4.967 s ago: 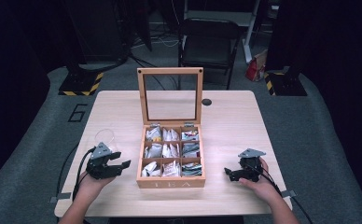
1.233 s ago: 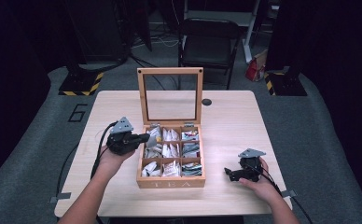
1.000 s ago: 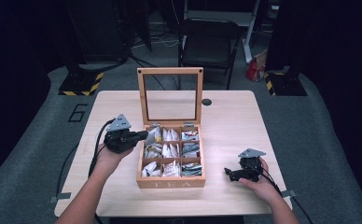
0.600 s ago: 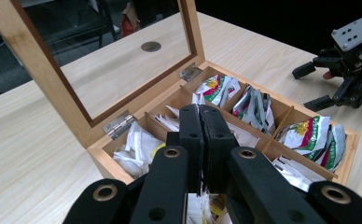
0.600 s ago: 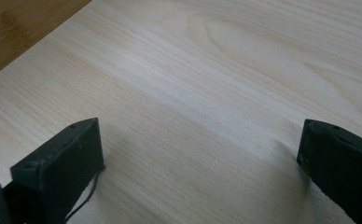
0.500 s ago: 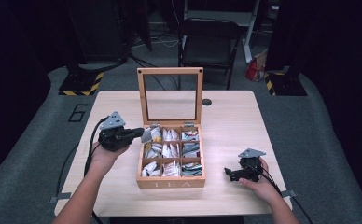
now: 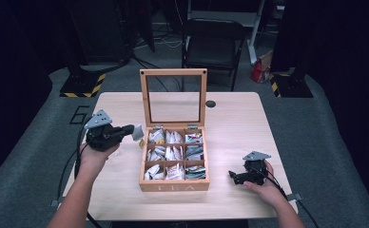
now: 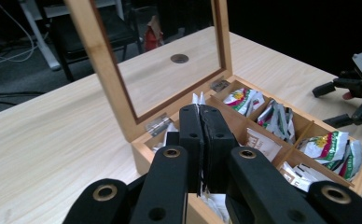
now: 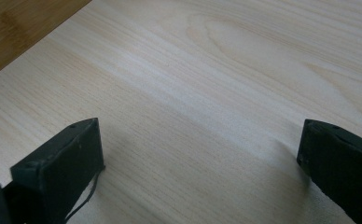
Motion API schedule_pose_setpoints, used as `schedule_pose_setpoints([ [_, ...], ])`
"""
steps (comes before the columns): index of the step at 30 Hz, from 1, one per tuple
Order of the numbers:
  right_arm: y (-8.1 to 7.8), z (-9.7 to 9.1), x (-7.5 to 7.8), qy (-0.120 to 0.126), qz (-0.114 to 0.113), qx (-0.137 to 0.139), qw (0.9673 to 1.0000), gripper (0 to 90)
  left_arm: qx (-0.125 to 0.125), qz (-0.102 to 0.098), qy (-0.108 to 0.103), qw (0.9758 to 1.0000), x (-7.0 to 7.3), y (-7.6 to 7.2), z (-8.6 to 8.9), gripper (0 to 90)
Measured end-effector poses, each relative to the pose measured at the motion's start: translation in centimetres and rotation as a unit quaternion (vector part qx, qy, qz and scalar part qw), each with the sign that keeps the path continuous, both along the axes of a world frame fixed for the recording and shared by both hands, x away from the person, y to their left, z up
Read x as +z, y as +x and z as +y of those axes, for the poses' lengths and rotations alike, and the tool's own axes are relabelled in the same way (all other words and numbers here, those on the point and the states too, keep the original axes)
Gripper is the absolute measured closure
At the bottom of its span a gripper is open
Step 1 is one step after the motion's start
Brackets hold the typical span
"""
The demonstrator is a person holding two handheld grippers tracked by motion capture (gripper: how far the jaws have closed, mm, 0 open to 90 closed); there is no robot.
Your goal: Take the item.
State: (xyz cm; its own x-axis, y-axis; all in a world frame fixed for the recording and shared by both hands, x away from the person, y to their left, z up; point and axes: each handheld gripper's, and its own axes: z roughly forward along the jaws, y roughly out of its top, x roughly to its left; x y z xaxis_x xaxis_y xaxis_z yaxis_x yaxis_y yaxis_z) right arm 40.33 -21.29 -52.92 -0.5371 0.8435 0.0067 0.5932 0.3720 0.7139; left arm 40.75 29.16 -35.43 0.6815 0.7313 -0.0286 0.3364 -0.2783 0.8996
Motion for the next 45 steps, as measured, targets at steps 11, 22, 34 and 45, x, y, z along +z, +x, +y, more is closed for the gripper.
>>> schedule_pose_setpoints([
  [11,0.0,0.0,0.0,0.0,0.0,0.0,1.0,0.0,0.028,-0.008,-0.003,0.9996,0.7,-0.5,2.4,88.0],
  [22,0.0,0.0,0.0,0.0,0.001,0.0,1.0,0.0,0.062,-0.01,0.001,0.998,1.0,-0.8,5.3,88.0],
  [34,0.0,0.0,0.0,0.0,0.0,0.001,1.0,0.0,0.095,-0.007,-0.002,0.9955,0.9,-0.9,7.3,88.0],
  [45,0.0,0.0,0.0,0.0,0.0,0.001,1.0,0.0,0.134,-0.007,0.003,0.9909,0.0,-0.1,8.5,88.0],
])
